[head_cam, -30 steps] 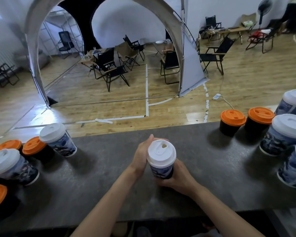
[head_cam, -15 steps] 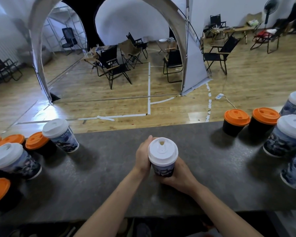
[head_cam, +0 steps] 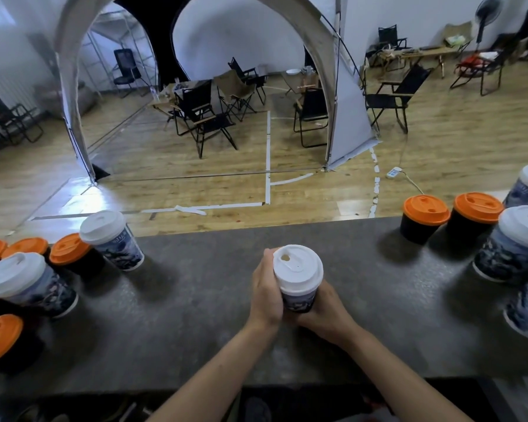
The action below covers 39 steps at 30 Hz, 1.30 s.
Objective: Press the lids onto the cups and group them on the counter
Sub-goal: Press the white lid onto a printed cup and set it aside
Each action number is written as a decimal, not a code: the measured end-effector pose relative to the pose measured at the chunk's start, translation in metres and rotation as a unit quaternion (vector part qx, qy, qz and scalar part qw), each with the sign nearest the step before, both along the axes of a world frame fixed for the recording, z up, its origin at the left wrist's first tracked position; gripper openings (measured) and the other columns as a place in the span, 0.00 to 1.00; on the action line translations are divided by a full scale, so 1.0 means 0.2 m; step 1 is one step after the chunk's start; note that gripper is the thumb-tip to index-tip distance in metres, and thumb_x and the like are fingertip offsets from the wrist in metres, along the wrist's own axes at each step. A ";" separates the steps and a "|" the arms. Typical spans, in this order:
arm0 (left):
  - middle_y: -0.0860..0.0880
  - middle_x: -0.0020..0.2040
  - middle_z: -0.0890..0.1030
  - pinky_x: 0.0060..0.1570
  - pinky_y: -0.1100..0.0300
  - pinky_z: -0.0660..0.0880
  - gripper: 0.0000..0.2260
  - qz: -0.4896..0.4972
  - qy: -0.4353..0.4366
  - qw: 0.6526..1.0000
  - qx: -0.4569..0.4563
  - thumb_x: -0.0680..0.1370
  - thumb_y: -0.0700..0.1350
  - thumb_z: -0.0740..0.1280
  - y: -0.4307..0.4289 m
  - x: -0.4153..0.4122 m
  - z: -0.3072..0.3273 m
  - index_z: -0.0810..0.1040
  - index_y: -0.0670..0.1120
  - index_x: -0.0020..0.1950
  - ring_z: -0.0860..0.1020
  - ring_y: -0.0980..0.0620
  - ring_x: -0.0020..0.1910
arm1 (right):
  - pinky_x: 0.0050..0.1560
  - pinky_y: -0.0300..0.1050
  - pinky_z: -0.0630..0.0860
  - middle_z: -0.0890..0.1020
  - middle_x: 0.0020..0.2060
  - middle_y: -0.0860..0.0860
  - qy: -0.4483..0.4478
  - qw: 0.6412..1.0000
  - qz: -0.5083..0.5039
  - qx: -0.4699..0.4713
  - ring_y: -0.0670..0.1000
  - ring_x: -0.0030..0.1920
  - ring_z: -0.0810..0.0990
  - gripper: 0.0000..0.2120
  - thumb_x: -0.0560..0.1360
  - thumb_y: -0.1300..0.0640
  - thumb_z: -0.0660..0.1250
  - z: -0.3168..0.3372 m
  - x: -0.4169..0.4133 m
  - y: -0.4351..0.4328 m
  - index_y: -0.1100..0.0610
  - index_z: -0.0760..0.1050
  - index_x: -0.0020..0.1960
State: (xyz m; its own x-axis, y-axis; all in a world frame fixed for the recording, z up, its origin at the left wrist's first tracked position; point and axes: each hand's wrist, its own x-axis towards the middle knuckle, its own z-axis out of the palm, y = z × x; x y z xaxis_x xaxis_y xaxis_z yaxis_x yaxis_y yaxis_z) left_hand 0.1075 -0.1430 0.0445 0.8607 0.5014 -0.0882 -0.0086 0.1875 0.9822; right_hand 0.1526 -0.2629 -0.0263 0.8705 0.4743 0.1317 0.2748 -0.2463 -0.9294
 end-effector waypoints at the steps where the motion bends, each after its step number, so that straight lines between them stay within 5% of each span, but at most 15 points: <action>1: 0.50 0.45 0.87 0.45 0.65 0.79 0.21 -0.035 0.023 0.999 -0.032 0.87 0.48 0.53 0.02 0.02 0.02 0.84 0.43 0.49 0.84 0.53 0.47 | 0.70 0.54 0.75 0.78 0.69 0.40 0.001 1.000 0.002 -0.004 0.44 0.71 0.75 0.45 0.63 0.45 0.84 0.00 0.00 -0.01 0.52 0.70 0.75; 4: 0.47 0.43 0.87 0.45 0.64 0.79 0.25 -0.141 0.044 0.988 -0.053 0.86 0.51 0.54 0.07 0.05 0.08 0.87 0.44 0.44 0.85 0.54 0.44 | 0.69 0.54 0.75 0.80 0.67 0.40 0.002 1.000 0.010 -0.011 0.43 0.69 0.77 0.39 0.66 0.53 0.82 -0.01 0.00 -0.02 0.51 0.72 0.73; 6: 0.51 0.39 0.86 0.43 0.64 0.78 0.26 -0.091 0.023 0.995 -0.039 0.86 0.48 0.55 0.06 0.05 0.06 0.87 0.47 0.36 0.84 0.57 0.40 | 0.68 0.53 0.76 0.80 0.66 0.40 -0.001 1.000 0.015 -0.005 0.43 0.68 0.77 0.38 0.65 0.52 0.82 -0.01 -0.01 -0.02 0.51 0.72 0.73; 10: 0.50 0.42 0.87 0.46 0.61 0.78 0.22 0.010 -0.009 1.000 -0.011 0.87 0.47 0.53 0.01 0.03 -0.01 0.85 0.44 0.45 0.84 0.54 0.44 | 0.67 0.38 0.74 0.78 0.67 0.35 -0.006 1.000 0.005 0.028 0.40 0.69 0.76 0.44 0.62 0.46 0.82 0.01 -0.02 0.01 0.49 0.68 0.74; 12: 0.45 0.45 0.87 0.48 0.59 0.79 0.22 -0.042 0.022 0.998 -0.032 0.87 0.48 0.53 0.05 0.06 0.02 0.85 0.40 0.50 0.85 0.52 0.46 | 0.65 0.34 0.73 0.78 0.65 0.31 -0.009 0.999 0.003 0.030 0.37 0.67 0.76 0.42 0.62 0.48 0.81 0.02 -0.01 0.00 0.47 0.69 0.72; 15: 0.40 0.51 0.86 0.53 0.57 0.79 0.25 -0.138 0.041 0.989 -0.021 0.87 0.51 0.52 0.12 0.07 0.06 0.85 0.37 0.55 0.85 0.48 0.50 | 0.67 0.42 0.75 0.79 0.64 0.33 -0.005 1.000 0.013 0.009 0.38 0.67 0.77 0.39 0.63 0.51 0.81 0.00 -0.01 -0.02 0.52 0.72 0.72; 18: 0.47 0.45 0.88 0.47 0.63 0.79 0.22 -0.048 0.005 0.999 -0.019 0.87 0.46 0.54 0.06 0.04 0.04 0.87 0.45 0.45 0.85 0.54 0.46 | 0.68 0.48 0.76 0.80 0.65 0.39 -0.006 1.000 0.017 0.004 0.42 0.68 0.77 0.39 0.64 0.51 0.83 -0.01 -0.01 0.00 0.52 0.72 0.72; 21: 0.50 0.44 0.88 0.46 0.63 0.80 0.21 0.017 -0.010 1.000 -0.019 0.87 0.46 0.54 0.02 0.02 0.01 0.86 0.46 0.46 0.85 0.55 0.45 | 0.66 0.42 0.76 0.79 0.65 0.37 -0.008 1.000 0.000 0.010 0.40 0.67 0.77 0.40 0.64 0.51 0.84 0.00 -0.01 0.01 0.47 0.70 0.71; 23: 0.48 0.45 0.88 0.44 0.63 0.79 0.21 -0.033 0.030 0.998 -0.034 0.87 0.48 0.55 0.05 0.04 0.05 0.85 0.42 0.49 0.85 0.55 0.44 | 0.64 0.37 0.75 0.79 0.64 0.33 -0.013 1.000 -0.003 0.012 0.38 0.66 0.77 0.40 0.64 0.57 0.84 0.00 0.00 0.00 0.47 0.70 0.71; 26: 0.44 0.47 0.86 0.46 0.62 0.78 0.22 -0.129 0.076 0.988 -0.022 0.86 0.51 0.56 0.12 0.06 0.10 0.84 0.39 0.50 0.84 0.50 0.46 | 0.65 0.44 0.77 0.80 0.62 0.33 -0.013 1.000 0.012 -0.002 0.38 0.65 0.78 0.38 0.64 0.57 0.81 -0.01 0.00 -0.02 0.53 0.73 0.71; 32: 0.55 0.35 0.86 0.36 0.68 0.77 0.20 0.022 0.028 0.999 -0.018 0.86 0.47 0.57 0.02 0.00 0.05 0.83 0.45 0.42 0.83 0.61 0.35 | 0.65 0.37 0.74 0.78 0.66 0.36 -0.004 1.000 0.007 0.011 0.39 0.68 0.76 0.42 0.64 0.48 0.83 -0.02 -0.01 0.01 0.49 0.69 0.73; 36: 0.48 0.40 0.87 0.40 0.64 0.78 0.23 -0.088 0.075 0.993 -0.040 0.86 0.51 0.55 0.08 0.04 0.12 0.84 0.41 0.47 0.85 0.55 0.40 | 0.58 0.28 0.73 0.78 0.59 0.25 -0.009 1.000 0.007 0.004 0.33 0.62 0.77 0.37 0.64 0.59 0.82 -0.04 0.01 -0.01 0.40 0.70 0.66; 39: 0.49 0.40 0.86 0.40 0.66 0.78 0.21 -0.060 0.057 0.996 -0.034 0.86 0.49 0.57 0.08 0.06 0.09 0.84 0.43 0.44 0.83 0.54 0.41 | 0.62 0.33 0.74 0.79 0.62 0.30 -0.006 1.000 0.018 0.012 0.37 0.65 0.78 0.36 0.64 0.56 0.82 -0.03 0.00 0.00 0.46 0.73 0.68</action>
